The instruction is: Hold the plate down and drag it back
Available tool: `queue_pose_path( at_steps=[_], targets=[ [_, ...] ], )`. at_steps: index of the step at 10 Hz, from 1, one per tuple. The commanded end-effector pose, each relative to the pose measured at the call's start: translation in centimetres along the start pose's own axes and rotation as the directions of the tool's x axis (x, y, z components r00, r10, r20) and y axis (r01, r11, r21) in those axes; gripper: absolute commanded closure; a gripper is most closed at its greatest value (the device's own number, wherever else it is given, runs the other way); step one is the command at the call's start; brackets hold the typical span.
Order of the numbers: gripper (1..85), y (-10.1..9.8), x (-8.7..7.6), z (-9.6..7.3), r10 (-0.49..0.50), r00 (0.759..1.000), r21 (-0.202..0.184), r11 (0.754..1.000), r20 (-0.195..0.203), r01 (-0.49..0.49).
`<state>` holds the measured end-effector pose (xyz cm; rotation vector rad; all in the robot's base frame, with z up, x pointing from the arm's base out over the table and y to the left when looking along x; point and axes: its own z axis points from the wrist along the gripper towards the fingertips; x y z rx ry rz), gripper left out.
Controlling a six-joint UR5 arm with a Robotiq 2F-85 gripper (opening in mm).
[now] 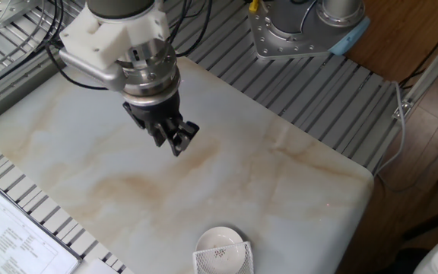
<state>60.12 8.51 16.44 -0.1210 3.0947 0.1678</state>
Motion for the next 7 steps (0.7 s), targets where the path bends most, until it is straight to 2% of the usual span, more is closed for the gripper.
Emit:
queue_pose_path(
  at_steps=[1,2,4,7],
  targets=[
    [46.0,-0.1,-0.5,0.6,0.034,0.999,0.012,0.999,-0.006,-0.034],
    [46.3,-0.5,0.5,-0.7,0.03,0.999,0.02,0.999,-0.033,-0.029],
    [46.3,0.6,1.1,-0.7,0.004,0.998,-0.023,1.0,-0.058,-0.005],
    [46.0,0.3,-0.2,-0.7,0.024,1.0,-0.011,1.0,-0.008,-0.024]
  ],
)
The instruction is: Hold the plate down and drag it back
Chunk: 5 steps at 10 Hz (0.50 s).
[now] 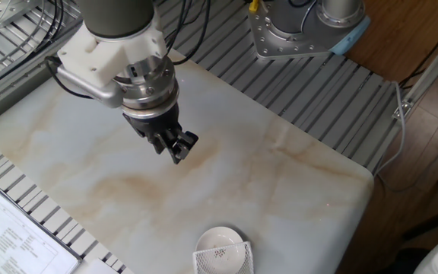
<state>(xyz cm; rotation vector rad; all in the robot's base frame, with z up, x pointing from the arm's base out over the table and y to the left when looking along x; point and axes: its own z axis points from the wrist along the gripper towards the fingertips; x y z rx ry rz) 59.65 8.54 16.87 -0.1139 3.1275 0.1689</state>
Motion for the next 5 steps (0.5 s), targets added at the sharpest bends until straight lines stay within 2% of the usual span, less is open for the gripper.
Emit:
queue_pose_path(
  at_steps=[1,3,4,5],
  targets=[
    [47.0,0.3,-1.6,0.8,0.029,0.999,0.005,1.0,0.043,-0.029],
    [47.3,2.2,-3.2,3.9,0.068,0.995,-0.015,0.998,0.076,-0.067],
    [47.3,2.4,-3.0,4.5,0.086,0.994,0.003,0.996,0.067,-0.087],
    [48.0,1.4,-2.3,3.7,0.083,0.996,0.031,0.996,0.038,-0.084]
  ],
)
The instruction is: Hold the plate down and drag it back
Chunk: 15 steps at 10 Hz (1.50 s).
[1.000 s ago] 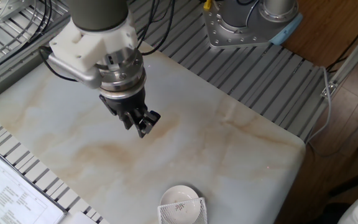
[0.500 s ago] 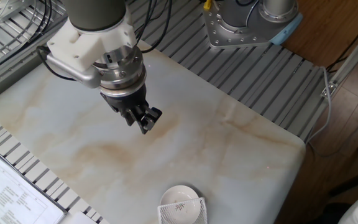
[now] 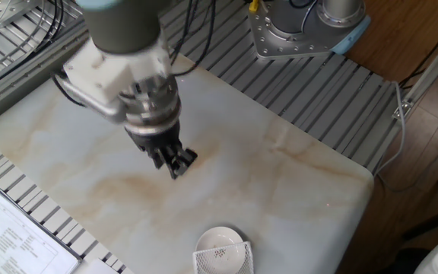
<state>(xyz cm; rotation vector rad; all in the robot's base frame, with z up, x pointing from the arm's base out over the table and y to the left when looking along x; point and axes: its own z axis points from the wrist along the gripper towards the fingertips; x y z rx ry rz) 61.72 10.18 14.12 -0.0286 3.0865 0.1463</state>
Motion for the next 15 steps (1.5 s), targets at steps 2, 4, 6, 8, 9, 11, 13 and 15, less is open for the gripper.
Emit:
queue_pose_path(
  at_steps=[2,4,6,8,9,11,13,15],
  targets=[
    [48.7,-0.1,1.1,-0.2,-0.061,0.996,0.001,0.998,-0.058,0.061],
    [46.7,0.0,1.3,-0.3,-0.102,0.993,-0.006,0.995,-0.066,0.102],
    [46.7,0.7,0.0,1.3,-0.024,0.999,0.041,0.999,-0.026,0.025],
    [47.3,3.2,-0.9,4.7,0.021,1.0,0.028,0.999,0.006,-0.021],
    [47.3,3.5,-0.7,5.1,0.028,1.0,0.022,0.999,-0.003,-0.028],
    [48.3,4.3,0.7,3.8,-0.029,0.997,-0.036,0.999,-0.07,0.027],
    [45.7,4.3,0.7,3.8,-0.075,0.995,-0.04,0.997,-0.068,0.073],
    [43.0,5.7,-1.1,6.8,-0.037,0.999,-0.005,0.999,-0.025,0.037]
  ],
)
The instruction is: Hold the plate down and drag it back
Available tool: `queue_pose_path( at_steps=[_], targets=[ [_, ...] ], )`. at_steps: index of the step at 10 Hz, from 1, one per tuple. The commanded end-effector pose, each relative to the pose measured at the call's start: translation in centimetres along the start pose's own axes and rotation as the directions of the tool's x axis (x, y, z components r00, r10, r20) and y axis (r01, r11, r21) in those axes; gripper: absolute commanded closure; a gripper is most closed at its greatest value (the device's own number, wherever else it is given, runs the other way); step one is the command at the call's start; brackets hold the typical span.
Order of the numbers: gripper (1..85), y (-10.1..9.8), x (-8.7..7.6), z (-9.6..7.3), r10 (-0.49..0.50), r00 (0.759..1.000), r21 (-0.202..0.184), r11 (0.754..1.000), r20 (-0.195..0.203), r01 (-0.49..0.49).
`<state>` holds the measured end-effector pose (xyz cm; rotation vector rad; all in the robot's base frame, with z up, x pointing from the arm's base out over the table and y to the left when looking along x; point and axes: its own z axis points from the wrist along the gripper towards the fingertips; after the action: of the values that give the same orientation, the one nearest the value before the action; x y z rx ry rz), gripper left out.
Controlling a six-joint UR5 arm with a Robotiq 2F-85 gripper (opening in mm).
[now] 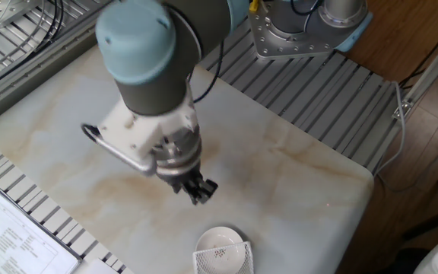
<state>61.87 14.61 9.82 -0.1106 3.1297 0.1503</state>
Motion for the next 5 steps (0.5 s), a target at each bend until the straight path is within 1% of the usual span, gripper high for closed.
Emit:
queue_pose_path(
  at_steps=[1,2,3,4,5],
  targets=[
    [43.0,2.6,-2.0,3.5,0.039,0.999,-0.005,0.999,0.035,-0.039],
    [43.0,2.6,-2.1,3.8,0.051,0.998,-0.001,0.999,0.036,-0.051],
    [43.0,2.5,-1.4,3.1,0.048,0.999,-0.004,0.999,0.01,-0.048],
    [43.0,2.9,-1.1,3.1,0.035,0.999,-0.02,0.999,-0.001,-0.035],
    [42.0,3.8,-1.2,3.1,0.055,0.998,-0.057,0.997,0.001,-0.055]
  ],
)
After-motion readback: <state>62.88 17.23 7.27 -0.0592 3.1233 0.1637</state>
